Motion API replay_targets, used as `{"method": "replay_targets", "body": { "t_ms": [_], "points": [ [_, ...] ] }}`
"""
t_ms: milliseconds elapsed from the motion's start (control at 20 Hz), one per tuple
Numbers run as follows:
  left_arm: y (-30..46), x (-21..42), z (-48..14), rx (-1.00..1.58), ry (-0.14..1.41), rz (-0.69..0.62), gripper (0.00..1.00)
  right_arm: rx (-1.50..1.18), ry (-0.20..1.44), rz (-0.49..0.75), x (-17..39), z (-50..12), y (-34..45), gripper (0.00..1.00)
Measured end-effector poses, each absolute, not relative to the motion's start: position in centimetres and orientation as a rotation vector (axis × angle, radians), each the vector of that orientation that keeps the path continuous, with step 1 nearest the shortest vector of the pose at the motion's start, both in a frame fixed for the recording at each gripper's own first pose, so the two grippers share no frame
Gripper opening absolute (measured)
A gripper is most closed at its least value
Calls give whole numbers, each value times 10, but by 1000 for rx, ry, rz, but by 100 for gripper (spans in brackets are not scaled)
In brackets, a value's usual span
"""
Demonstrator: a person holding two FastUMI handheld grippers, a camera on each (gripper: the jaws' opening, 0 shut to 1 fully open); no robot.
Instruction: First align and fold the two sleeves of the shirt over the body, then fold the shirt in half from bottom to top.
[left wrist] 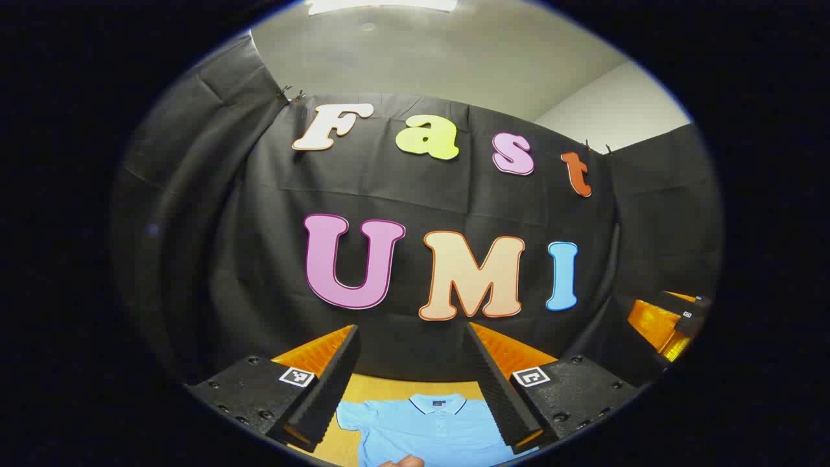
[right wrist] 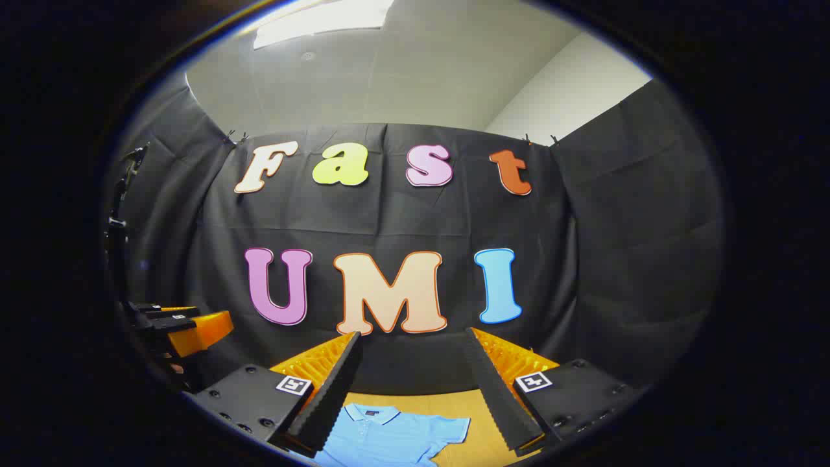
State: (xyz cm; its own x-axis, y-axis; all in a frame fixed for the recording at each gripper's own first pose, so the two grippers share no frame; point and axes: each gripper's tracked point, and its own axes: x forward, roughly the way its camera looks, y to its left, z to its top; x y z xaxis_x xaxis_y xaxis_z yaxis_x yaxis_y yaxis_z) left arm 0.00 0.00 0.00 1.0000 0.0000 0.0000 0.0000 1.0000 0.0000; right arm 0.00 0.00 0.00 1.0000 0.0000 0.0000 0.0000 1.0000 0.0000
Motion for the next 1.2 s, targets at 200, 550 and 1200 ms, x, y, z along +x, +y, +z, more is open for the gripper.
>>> {"method": "replay_targets", "body": {
  "t_ms": [200, 550, 1200],
  "points": [
    [4, -1, 1, 0, -1, 14, 94, 20, 20, 16, 3, -6, 7, 97],
    [8, 0, 1, 15, -8, 25, 94, 22, 26, 20, 8, -9, 9, 96],
    [-19, 14, -2, 7, -10, 11, 94, -55, 42, 74, 37, -35, -16, 98]
  ]
}}
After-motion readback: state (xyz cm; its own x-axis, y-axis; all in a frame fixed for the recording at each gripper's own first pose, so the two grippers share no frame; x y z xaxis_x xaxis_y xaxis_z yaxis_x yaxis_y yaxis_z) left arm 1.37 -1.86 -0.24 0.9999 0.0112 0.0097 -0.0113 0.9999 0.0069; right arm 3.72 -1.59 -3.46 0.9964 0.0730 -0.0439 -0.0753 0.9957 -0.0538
